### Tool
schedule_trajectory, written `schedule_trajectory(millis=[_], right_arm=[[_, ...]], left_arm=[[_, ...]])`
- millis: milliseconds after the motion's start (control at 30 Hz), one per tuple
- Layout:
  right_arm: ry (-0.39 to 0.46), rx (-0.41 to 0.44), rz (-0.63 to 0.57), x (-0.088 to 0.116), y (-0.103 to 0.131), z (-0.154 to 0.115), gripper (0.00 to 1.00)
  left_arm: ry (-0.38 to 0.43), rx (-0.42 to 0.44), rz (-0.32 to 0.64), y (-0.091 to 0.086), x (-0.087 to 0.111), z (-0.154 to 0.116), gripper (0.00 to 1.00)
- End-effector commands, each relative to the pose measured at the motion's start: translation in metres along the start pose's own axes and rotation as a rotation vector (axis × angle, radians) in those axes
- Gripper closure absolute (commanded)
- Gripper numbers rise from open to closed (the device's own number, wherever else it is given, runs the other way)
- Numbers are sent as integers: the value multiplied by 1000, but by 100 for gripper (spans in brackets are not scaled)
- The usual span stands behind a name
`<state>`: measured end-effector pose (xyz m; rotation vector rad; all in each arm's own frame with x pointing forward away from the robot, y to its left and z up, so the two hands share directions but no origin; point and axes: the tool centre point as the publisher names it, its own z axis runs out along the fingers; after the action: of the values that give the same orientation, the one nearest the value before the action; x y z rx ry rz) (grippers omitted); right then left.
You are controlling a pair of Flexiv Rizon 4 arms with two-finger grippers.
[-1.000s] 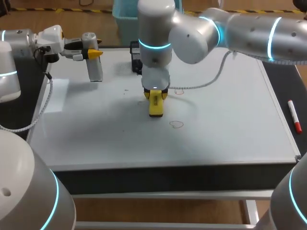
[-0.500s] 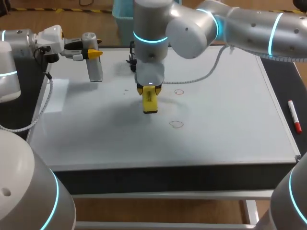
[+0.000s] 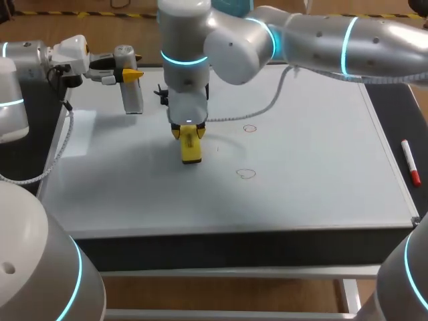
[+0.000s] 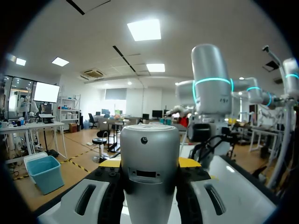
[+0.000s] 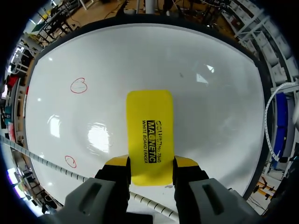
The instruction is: Pick up the inspection probe, press it on each red-marked spot on the whiteboard one by one, put down the probe, pick up the eraser, and wipe off all the red marks.
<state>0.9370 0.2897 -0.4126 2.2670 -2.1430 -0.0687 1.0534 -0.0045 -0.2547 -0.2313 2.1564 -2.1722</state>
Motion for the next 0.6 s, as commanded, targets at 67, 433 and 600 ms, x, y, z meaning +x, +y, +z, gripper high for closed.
schedule_trajectory(millis=[67, 433, 600], right_arm=[[20, -19, 8, -4, -8, 10, 100], [5, -24, 30, 3, -9, 20, 100], [8, -24, 47, 13, -11, 21, 100]], left_arm=[[-2, -3, -1, -2, 1, 0, 100], [-2, -3, -1, -2, 1, 0, 100], [-2, -3, -1, -2, 1, 0, 100]])
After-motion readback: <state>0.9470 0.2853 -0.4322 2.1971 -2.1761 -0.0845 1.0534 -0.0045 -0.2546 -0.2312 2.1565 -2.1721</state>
